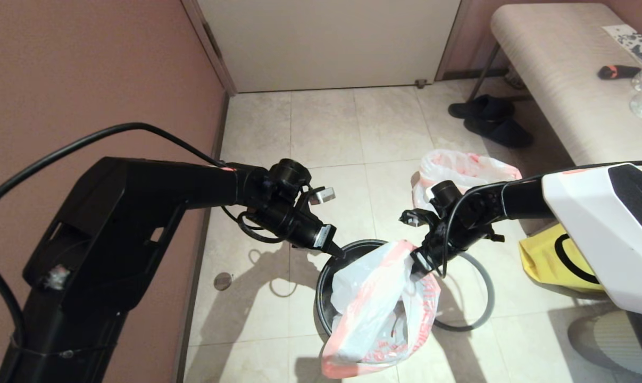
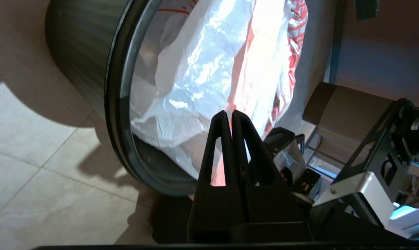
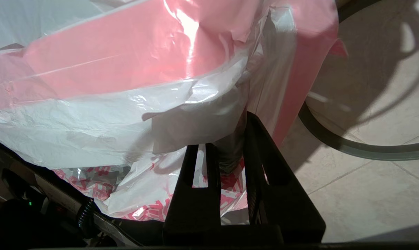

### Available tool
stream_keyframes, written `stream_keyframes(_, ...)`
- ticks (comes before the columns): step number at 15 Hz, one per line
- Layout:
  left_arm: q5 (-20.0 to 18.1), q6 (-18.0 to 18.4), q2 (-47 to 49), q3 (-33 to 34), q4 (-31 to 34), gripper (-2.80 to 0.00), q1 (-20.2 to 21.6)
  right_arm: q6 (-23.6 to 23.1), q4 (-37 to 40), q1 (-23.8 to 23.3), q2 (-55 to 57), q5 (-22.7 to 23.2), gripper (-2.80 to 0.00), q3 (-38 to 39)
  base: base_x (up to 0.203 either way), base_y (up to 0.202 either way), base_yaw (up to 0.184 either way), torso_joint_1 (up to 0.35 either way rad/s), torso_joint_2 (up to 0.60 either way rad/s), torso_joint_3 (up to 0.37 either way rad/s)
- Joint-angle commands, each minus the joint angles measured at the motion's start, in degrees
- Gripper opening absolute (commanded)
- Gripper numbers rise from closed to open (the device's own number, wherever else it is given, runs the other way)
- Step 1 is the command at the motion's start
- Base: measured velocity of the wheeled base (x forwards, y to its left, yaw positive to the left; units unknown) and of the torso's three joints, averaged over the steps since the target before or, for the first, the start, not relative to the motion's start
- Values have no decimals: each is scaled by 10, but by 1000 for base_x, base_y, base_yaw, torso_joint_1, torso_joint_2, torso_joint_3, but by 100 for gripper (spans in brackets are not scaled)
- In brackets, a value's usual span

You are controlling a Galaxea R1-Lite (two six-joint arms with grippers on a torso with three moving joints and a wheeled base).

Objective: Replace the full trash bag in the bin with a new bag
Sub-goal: Put the new garbage bag on the trash can

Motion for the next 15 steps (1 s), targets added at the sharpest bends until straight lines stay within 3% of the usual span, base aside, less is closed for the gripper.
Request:
stream_keyframes(1, -4, 1, 27, -6, 0, -280, -2, -3, 2, -6, 6, 4, -280, -1, 0, 0, 0, 0, 0, 0)
stream_keyframes(7, -70, 25, 59, -7, -6, -280, 42, -30, 2, -26, 8, 72, -280, 2, 0, 0, 0, 0, 0, 0)
stream_keyframes(10, -80, 49, 86, -5, -1, -280, 49, -30, 2, -26, 7, 85, -280, 1, 0, 0, 0, 0, 0, 0)
stream_keyframes(15, -81, 82, 95, 17, 2, -280, 28, -29, 2, -29, -1, 104, -280, 1, 0, 0, 0, 0, 0, 0)
